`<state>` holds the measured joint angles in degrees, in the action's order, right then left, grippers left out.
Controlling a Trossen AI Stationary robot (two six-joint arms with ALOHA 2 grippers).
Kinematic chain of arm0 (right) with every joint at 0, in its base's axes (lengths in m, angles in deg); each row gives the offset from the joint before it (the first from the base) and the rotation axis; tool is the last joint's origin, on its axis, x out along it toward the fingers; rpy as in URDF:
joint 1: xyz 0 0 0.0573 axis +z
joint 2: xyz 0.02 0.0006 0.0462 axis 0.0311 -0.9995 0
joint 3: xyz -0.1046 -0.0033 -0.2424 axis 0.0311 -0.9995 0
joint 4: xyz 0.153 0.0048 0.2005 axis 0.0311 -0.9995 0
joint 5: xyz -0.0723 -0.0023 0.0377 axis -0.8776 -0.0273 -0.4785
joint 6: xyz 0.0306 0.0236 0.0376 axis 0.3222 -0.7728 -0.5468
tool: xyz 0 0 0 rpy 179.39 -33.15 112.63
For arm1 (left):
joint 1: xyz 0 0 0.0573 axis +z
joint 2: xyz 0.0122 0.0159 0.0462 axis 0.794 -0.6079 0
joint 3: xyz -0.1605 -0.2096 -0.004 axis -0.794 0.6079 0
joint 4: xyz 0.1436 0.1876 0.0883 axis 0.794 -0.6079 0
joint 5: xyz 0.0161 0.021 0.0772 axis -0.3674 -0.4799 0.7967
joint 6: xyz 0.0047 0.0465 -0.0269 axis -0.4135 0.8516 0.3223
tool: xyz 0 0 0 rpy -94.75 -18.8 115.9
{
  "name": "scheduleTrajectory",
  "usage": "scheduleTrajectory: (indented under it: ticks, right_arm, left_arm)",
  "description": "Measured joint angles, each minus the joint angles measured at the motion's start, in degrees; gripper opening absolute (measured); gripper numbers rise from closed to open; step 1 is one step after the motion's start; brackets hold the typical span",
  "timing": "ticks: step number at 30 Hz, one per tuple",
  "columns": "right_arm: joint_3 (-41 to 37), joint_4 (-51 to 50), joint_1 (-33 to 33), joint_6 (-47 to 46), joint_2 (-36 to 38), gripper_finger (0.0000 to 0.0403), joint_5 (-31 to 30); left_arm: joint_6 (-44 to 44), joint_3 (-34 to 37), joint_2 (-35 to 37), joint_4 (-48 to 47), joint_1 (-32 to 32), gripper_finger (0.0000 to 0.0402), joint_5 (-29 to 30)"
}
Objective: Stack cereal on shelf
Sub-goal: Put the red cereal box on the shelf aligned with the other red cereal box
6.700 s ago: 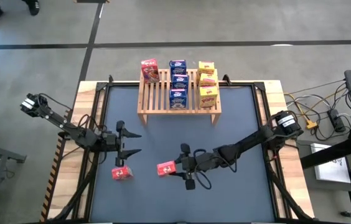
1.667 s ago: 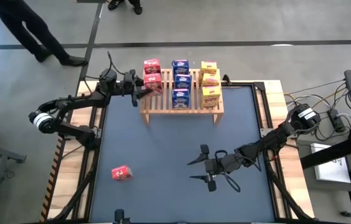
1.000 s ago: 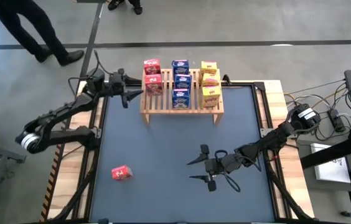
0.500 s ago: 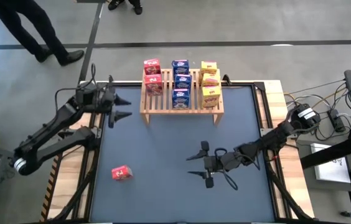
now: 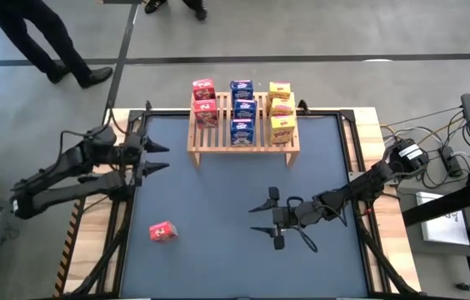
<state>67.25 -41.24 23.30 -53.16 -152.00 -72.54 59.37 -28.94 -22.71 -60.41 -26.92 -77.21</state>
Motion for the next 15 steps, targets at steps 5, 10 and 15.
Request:
scheduleTrajectory:
  ticks: [5,10,15]
  right_arm:
    - [0.0,0.0,0.0,0.0,0.0,0.0228,0.0]
    - [0.0,-0.1,0.0,-0.4,0.0,0.0228,0.0]
    - [0.0,-0.5,0.0,-0.4,0.0,0.0228,0.0]
  left_arm:
    - [-4.3,-4.6,-3.1,0.1,-8.2,0.0245,5.2]
    - [-10.4,-7.2,-8.6,-4.2,-19.1,0.0241,6.2]
    - [-18.7,-11.1,-15.4,-14.8,-34.2,0.0230,17.9]
